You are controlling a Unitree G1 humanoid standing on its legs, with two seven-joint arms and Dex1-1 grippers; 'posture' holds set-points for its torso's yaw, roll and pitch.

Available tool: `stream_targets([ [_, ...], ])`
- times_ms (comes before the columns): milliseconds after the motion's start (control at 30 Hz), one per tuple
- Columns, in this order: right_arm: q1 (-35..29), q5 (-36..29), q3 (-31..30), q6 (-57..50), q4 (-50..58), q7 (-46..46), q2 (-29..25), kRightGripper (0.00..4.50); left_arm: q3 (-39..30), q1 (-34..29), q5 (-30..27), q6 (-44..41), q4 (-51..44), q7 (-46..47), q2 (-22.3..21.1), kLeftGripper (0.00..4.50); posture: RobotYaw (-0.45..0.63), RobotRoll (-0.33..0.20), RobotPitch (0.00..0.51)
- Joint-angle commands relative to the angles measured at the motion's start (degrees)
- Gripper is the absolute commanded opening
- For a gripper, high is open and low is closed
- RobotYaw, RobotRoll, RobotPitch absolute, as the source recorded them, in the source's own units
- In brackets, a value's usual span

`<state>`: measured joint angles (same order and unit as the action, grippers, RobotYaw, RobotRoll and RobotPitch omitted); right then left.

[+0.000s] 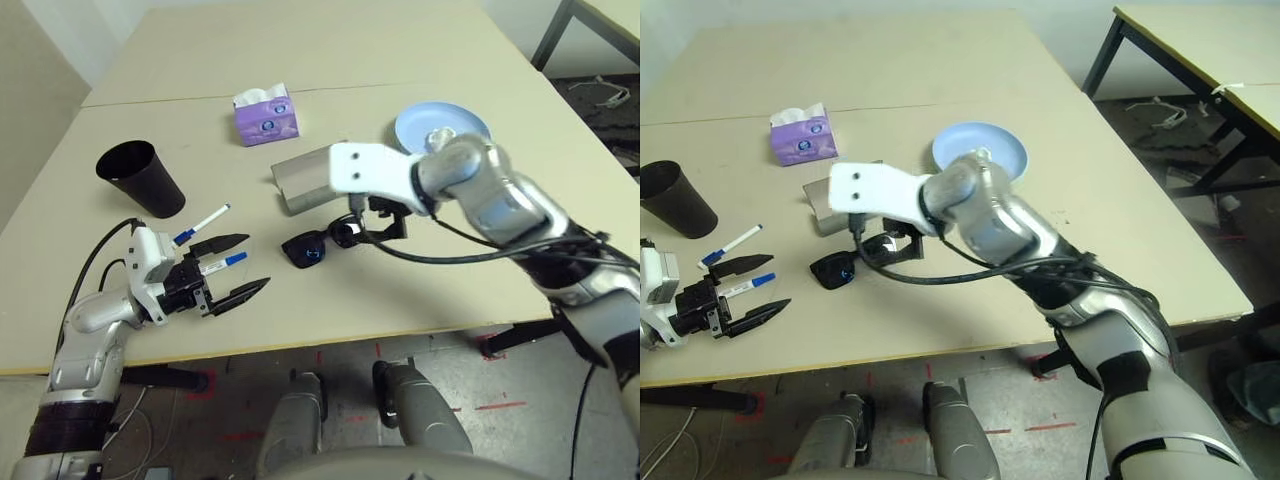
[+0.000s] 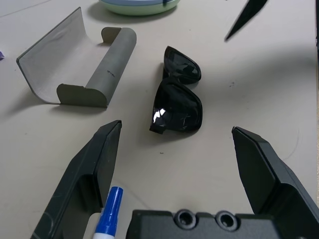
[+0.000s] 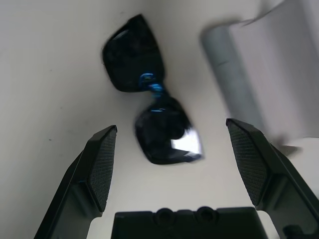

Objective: Organize and tidy the items on the table.

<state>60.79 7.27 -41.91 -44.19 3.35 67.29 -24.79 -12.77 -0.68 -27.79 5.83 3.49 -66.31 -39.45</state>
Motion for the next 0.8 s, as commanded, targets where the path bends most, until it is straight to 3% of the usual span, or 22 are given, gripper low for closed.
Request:
stream_targets([
  [33,0.3,1.4,-2.2,-0.2,-4.7,-1.7,4.0,4.48,-0.4,-0.6,0.8,0.7,0.6,0.6,0.3,4.50,-0.09,0.000,0.176],
  [367,0.6,4.4,-3.1,4.7,-15.0,-3.5,10.1,4.48,0.2,-1.7,0.8,0.9,-0.5,1.3,0.8,4.50,-0.07,0.000,0.180],
  [800,0.0,10.1,-3.4,13.8,-20.2,-1.3,8.7,4.48,0.1,-2.4,1.0,1.5,-0.3,1.4,0.8,4.50,-0.07,0.000,0.179],
])
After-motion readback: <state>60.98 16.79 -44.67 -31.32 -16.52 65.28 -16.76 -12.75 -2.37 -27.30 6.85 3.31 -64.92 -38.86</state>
